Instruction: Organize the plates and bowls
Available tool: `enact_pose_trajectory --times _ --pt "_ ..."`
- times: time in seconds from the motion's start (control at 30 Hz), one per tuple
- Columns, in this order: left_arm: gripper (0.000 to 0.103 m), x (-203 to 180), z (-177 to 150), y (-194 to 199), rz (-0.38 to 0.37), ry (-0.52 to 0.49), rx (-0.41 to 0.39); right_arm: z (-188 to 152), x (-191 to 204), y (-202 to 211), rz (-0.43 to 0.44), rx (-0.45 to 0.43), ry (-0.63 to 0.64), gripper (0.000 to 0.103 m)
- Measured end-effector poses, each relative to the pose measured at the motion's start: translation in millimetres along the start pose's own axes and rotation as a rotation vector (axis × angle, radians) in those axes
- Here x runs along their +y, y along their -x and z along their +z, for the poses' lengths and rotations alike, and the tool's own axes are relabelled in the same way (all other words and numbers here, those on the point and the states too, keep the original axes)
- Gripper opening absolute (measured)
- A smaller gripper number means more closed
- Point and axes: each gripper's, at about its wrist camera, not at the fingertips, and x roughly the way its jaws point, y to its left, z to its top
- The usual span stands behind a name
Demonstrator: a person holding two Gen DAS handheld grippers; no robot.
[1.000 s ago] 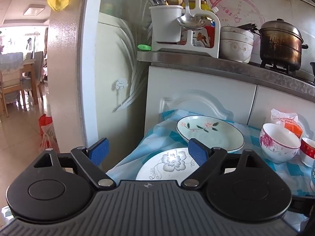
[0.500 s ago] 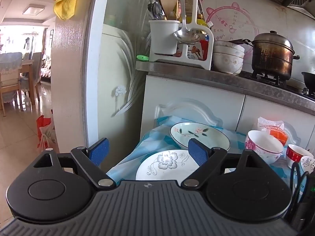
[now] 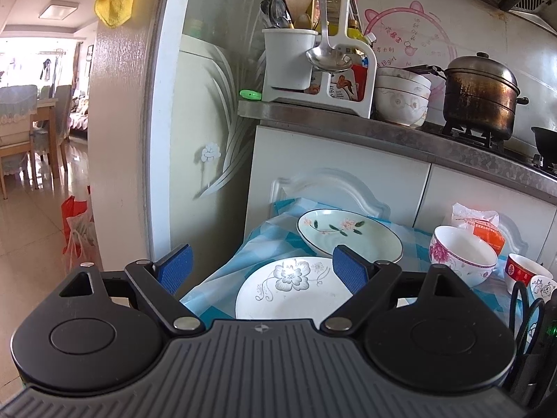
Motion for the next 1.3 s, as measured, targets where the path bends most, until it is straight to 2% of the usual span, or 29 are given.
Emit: enact_pose_trajectory --times 0.77,1.3 --pt "0.103 1.1 5.1 0.1 0.000 -0.013 0.004 -0.3 0.3 0.8 -0.002 0.000 0.001 0.103" --pt "0.103 4.0 -0.4 -19.6 0.042 -0.022 0.012 -0.4 0.3 0.8 -0.002 0.000 0.001 0.103"
